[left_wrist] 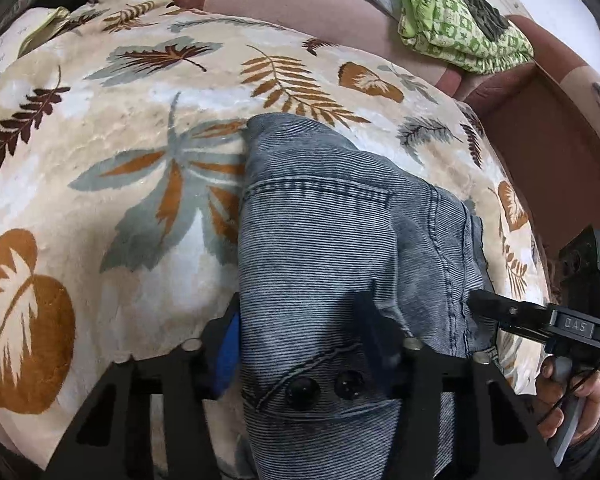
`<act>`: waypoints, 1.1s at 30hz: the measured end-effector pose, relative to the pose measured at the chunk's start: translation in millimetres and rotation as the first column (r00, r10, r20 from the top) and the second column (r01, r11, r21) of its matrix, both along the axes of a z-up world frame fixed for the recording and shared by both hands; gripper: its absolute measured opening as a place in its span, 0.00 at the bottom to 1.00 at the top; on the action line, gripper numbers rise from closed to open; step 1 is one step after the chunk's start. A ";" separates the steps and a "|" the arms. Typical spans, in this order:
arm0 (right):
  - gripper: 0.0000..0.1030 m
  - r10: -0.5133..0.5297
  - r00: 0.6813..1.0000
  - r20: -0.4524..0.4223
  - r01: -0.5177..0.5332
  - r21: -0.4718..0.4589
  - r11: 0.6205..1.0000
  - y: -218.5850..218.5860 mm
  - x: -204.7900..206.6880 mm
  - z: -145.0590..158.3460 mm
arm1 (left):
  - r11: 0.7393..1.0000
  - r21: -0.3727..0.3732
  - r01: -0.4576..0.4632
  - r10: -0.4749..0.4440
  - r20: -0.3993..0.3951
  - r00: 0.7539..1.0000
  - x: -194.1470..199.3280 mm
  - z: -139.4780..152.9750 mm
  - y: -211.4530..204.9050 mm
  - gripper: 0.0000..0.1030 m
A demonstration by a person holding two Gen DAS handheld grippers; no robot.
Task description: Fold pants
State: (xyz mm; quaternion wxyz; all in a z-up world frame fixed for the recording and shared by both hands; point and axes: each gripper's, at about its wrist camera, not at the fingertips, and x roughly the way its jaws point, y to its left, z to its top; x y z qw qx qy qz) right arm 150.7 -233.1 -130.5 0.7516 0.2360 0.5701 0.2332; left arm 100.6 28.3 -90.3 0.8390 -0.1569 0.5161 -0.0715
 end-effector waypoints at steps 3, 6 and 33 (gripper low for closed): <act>0.26 -0.008 1.000 0.016 0.009 -0.018 1.000 1.2 -4.2 3.1 | 0.999 0.031 0.011 -0.011 0.012 1.000 -2.0 2.9 -4.2 0.46; 0.19 0.004 0.998 0.055 -0.001 -0.047 0.999 -0.4 -10.9 15.9 | 0.998 0.067 0.022 -0.024 0.026 0.999 -3.6 7.8 -6.7 0.31; 0.13 0.028 0.996 0.087 -0.026 -0.032 0.999 48.1 45.6 33.1 | 0.969 0.245 -0.040 0.018 0.093 0.996 41.1 31.0 51.2 0.39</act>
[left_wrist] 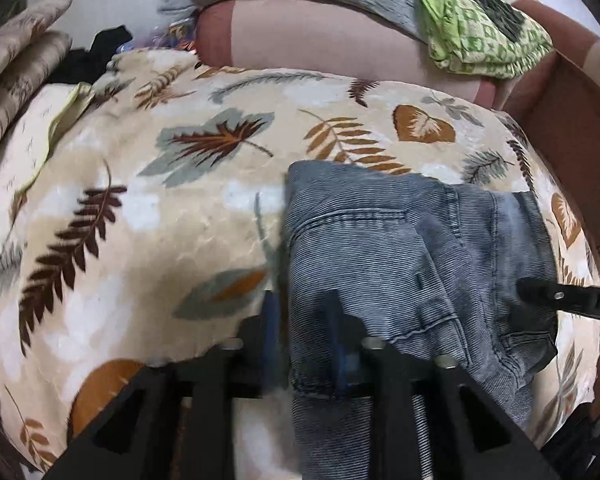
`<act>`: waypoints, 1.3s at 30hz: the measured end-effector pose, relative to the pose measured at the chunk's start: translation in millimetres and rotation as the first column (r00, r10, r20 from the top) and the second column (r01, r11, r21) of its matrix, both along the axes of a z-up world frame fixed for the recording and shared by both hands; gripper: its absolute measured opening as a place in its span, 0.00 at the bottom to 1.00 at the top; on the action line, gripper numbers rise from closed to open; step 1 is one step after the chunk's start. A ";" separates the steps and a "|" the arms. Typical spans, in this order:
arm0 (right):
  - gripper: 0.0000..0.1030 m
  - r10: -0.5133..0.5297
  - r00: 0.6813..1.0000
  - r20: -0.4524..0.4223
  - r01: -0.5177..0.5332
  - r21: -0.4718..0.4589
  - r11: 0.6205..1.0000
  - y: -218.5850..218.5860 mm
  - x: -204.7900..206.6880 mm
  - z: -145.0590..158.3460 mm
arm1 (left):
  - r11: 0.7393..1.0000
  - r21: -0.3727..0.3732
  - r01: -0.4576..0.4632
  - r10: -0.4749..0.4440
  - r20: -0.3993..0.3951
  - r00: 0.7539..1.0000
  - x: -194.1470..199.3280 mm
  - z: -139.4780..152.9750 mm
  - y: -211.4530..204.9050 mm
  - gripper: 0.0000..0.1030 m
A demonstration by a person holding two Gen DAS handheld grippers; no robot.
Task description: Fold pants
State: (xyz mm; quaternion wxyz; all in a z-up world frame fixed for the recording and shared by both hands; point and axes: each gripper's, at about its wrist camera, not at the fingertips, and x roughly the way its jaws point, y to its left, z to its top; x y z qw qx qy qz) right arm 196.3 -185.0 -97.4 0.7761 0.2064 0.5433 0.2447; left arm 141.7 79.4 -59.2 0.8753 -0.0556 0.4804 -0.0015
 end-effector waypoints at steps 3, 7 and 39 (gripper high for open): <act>0.24 -0.020 1.000 -0.009 0.019 -0.054 0.998 -4.9 3.6 1.4 | 0.999 -0.037 -0.002 0.002 0.024 1.000 -4.2 5.1 3.5 0.67; 0.62 -0.037 0.999 -0.037 0.032 -0.135 0.990 -4.1 -0.9 -9.1 | 1.000 -0.022 0.018 -0.018 0.025 1.000 -14.9 6.8 2.7 0.67; 0.22 -0.031 0.990 -0.140 0.047 0.112 0.993 -11.7 -27.5 -39.9 | 0.965 -0.262 0.016 -0.047 -0.113 0.993 1.7 -30.1 24.3 0.57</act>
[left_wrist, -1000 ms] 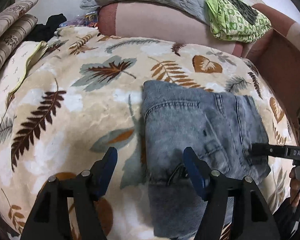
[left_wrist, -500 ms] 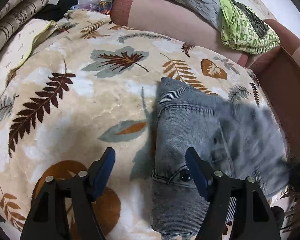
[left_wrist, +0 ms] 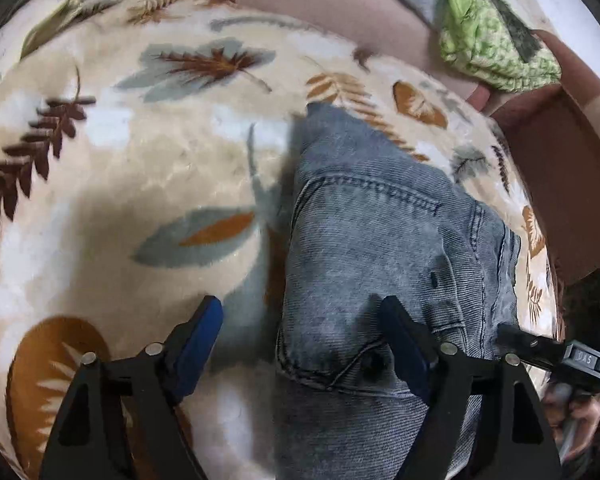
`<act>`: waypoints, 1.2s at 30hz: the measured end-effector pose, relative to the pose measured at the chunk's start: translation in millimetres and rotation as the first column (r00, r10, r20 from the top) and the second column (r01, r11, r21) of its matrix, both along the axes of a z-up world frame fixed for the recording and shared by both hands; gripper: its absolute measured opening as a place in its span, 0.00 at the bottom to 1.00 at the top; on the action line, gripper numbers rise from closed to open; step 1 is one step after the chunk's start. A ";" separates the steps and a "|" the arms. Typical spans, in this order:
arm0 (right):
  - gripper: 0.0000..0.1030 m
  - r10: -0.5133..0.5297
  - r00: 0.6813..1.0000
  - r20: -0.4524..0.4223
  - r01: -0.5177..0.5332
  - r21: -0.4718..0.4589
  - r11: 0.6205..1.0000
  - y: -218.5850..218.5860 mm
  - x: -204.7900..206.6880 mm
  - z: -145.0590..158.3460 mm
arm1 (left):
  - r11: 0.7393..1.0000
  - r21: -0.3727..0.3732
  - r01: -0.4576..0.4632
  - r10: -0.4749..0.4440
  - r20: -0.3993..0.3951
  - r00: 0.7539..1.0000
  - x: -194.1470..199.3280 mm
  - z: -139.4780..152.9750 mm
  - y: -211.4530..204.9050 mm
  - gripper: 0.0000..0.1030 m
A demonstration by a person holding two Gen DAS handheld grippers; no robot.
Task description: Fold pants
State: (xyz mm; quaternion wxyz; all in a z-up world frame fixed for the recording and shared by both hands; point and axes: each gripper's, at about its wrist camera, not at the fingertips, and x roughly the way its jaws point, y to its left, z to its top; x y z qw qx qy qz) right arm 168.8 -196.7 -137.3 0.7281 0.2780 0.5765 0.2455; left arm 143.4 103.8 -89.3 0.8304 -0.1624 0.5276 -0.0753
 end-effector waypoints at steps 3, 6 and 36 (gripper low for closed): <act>0.17 0.077 0.994 0.078 -0.072 -0.062 0.995 19.0 -4.0 24.2 | 0.999 0.017 0.043 -0.043 0.019 0.999 -1.7 6.2 -12.0 0.29; 0.16 0.081 0.987 0.136 -0.076 -0.046 0.996 18.9 -5.3 48.1 | 0.999 0.033 0.040 -0.043 0.097 0.994 -9.2 30.2 -14.4 0.21; 0.66 0.161 0.959 0.232 -0.096 -0.270 0.958 69.6 19.6 24.3 | 0.961 0.226 -0.157 0.139 0.097 0.986 -17.3 10.0 -7.2 0.87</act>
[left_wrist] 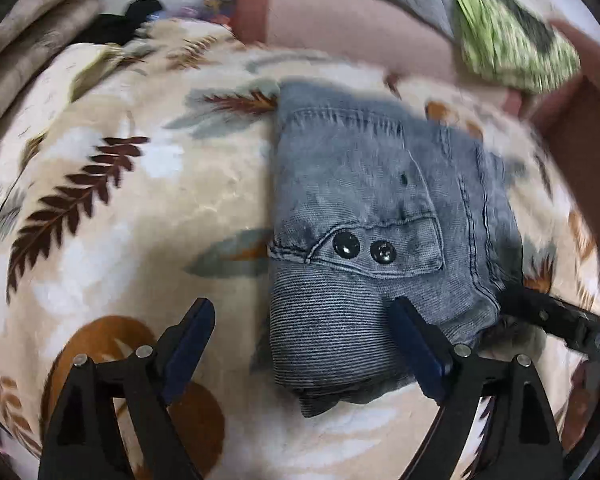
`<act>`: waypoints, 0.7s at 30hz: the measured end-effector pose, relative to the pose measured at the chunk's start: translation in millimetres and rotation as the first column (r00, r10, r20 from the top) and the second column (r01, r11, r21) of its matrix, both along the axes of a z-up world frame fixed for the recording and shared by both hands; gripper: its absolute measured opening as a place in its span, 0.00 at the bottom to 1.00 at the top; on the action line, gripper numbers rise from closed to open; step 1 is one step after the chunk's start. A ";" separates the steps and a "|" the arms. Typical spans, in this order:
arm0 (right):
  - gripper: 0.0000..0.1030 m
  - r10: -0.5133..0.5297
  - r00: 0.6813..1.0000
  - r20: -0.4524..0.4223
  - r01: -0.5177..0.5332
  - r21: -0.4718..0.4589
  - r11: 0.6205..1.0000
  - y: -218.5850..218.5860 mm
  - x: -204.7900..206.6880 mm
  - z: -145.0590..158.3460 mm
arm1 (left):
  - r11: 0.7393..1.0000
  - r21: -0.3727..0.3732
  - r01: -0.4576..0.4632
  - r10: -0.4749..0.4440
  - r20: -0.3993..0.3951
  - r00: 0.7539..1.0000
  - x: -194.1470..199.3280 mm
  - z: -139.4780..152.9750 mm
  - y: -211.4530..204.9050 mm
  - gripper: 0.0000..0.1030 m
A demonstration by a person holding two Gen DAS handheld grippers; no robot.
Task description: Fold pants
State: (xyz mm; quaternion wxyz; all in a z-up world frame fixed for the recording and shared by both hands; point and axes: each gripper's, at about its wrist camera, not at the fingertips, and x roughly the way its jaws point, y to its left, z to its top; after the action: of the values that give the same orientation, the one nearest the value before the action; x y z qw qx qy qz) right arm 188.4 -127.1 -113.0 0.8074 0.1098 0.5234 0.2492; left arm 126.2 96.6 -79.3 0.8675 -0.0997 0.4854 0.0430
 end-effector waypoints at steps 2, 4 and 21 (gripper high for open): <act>0.66 0.013 1.000 0.010 -0.013 -0.057 0.998 4.0 -7.3 18.5 | 1.000 0.017 0.002 -0.002 0.015 1.000 -4.8 9.5 -0.3 0.87; 0.66 0.013 0.998 0.059 -0.007 -0.103 0.995 4.0 -12.4 37.1 | 0.999 0.046 0.010 -0.012 0.032 0.999 -10.3 17.9 -3.3 0.87; 0.99 -0.114 0.993 0.022 0.116 -0.246 0.962 41.7 101.7 -1.0 | 0.996 0.082 -0.036 0.031 0.067 0.997 -46.3 31.0 1.6 0.87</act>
State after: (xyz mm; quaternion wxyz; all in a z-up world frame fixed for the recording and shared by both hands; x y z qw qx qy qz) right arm 290.1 -85.4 -114.0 0.8300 0.0376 0.5399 0.1350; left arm 79.9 98.2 -48.4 0.8856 -0.0729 0.4526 0.0746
